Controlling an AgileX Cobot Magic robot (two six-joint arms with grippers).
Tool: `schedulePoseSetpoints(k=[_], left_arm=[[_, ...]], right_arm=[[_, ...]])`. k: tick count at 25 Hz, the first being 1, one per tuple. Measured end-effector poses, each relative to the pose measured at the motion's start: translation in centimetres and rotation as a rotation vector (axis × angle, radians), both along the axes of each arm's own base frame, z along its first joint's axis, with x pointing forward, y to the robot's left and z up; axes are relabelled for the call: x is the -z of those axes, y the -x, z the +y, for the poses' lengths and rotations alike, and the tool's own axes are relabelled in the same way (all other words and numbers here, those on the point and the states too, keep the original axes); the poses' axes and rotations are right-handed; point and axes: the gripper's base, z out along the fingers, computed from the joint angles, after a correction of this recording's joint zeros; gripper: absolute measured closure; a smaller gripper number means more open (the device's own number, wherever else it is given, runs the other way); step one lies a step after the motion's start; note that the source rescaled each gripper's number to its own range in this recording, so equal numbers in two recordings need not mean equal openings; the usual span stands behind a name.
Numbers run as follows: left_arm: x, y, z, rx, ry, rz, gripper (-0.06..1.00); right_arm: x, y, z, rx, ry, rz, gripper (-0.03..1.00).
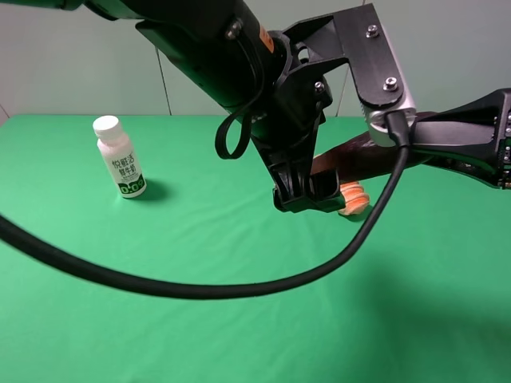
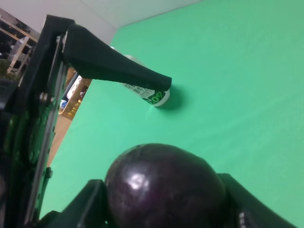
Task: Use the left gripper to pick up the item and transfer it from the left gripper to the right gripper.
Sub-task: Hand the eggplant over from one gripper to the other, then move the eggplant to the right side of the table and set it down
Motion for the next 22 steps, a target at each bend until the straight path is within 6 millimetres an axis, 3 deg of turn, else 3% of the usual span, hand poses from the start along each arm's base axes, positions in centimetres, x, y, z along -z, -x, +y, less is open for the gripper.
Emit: schedulePoseSetpoints(k=[8,16,22], left_arm=[[-1.5,0.7,0.8,0.006,0.007,0.0,-0.05],[-4.4,2.1,3.1,-0.018,-0.008,-0.001,-0.05],[-5.5,2.8,5.2,-0.084,-0.091,0.021,-0.05]], right_arm=[[0.0,0.0,0.0,0.0,0.0,0.0,0.96],[0.2,0.0,-0.1,0.0,0.024,0.002,0.96],[0.2,0.0,-0.1,0.005,0.028,0.001,0.96]])
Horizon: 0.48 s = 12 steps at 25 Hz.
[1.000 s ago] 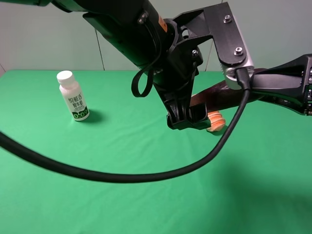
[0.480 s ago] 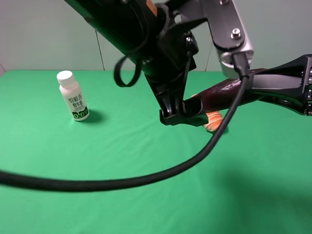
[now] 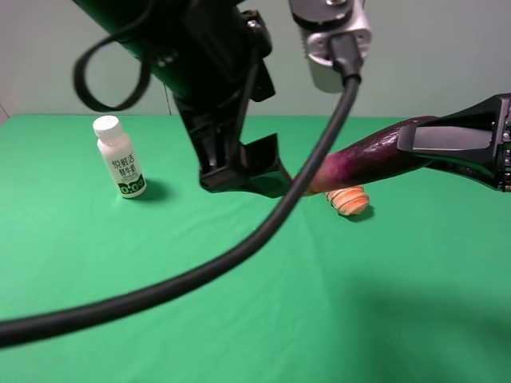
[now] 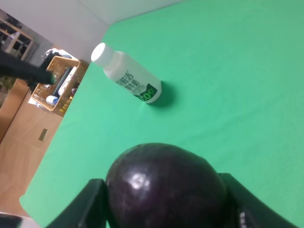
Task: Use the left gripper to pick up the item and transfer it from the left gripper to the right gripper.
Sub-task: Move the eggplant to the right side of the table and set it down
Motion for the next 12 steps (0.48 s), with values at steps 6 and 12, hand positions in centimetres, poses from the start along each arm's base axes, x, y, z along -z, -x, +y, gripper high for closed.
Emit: schedulePoseSetpoints(k=[6,12], left_arm=[[-1.0,-0.6,3.0,-0.142,-0.035,0.075,-0.05],[-1.3,-2.4,7.2,-0.339,-0.071,0.151,-0.05]], right_arm=[[0.2,0.0,-0.1,-0.001,0.033,0.006,0.96],[0.3,0.0,-0.2,0.002,0.038,0.016,0.96]])
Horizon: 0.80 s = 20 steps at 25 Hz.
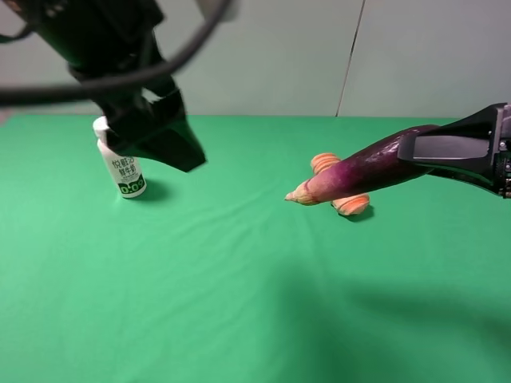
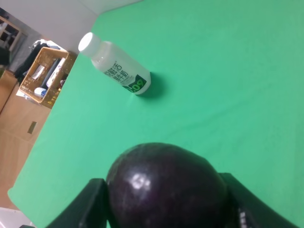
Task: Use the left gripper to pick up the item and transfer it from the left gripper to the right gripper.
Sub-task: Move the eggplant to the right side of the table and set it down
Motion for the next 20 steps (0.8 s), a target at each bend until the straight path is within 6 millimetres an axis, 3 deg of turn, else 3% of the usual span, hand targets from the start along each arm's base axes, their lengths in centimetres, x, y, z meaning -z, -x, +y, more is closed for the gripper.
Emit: schedulePoseSetpoints(k=[7,12,20], left_arm=[[0.5,1.1,5.7,-0.217,0.005,0.042,-0.05],[0.2,3.8,9.1,-0.336,0.052,0.018,-0.05],[0.2,8.9,12.5,-0.45,0.139,-0.058,-0.05]], right_arm=[[0.0,0.0,0.0,0.003,0.005,0.003,0.96],[0.1,0.0,-0.1,0.004,0.012,0.008,0.96],[0.2,0.0,-0.1,0.005,0.02,0.017,0.96]])
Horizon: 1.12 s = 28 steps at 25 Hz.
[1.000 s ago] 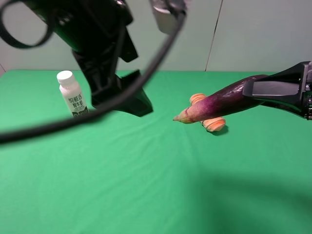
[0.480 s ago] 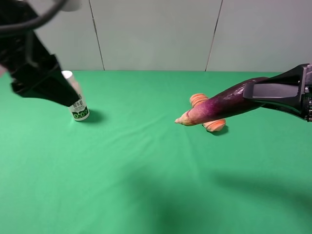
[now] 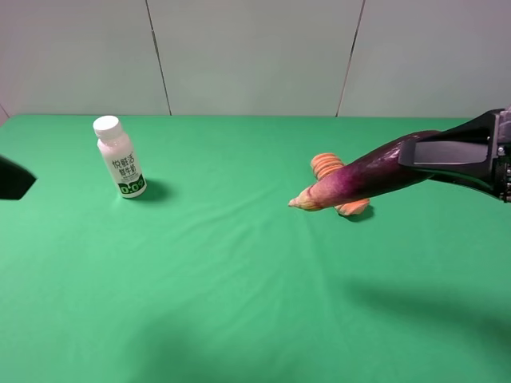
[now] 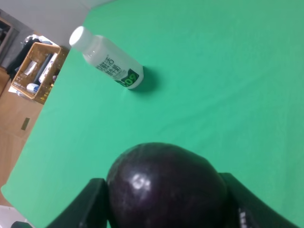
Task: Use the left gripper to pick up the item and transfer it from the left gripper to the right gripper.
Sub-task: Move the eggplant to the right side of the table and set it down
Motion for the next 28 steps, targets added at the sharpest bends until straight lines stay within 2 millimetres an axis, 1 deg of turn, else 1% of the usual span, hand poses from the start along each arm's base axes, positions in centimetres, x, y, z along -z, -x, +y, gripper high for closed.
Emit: schedulePoseSetpoints(k=[5,10,16,19,23,28], left_arm=[[1.4,3.2,2.0,-0.087,0.034,-0.045,-0.05],[3.8,6.0,3.5,-0.136,0.079,-0.059,-0.05],[7.0,8.6,4.7,-0.169,0.125,-0.058,-0.05],[8.1,9.4,5.1,-0.178,0.144,-0.074,-0.05],[8.3,9.9,5.3,-0.177,0.168,-0.11,-0.05],[8.5,9.8,5.2,-0.177,0.18,-0.115,-0.05]], right_arm=[[0.0,0.0,0.0,0.0,-0.001,0.001,0.96],[0.0,0.0,0.0,0.002,0.001,0.005,0.96],[0.1,0.0,-0.1,0.001,0.011,0.01,0.96],[0.2,0.0,-0.1,0.002,0.014,0.014,0.96],[0.2,0.1,-0.1,0.002,0.013,0.019,0.96],[0.2,0.1,-0.1,0.002,0.017,0.023,0.96]])
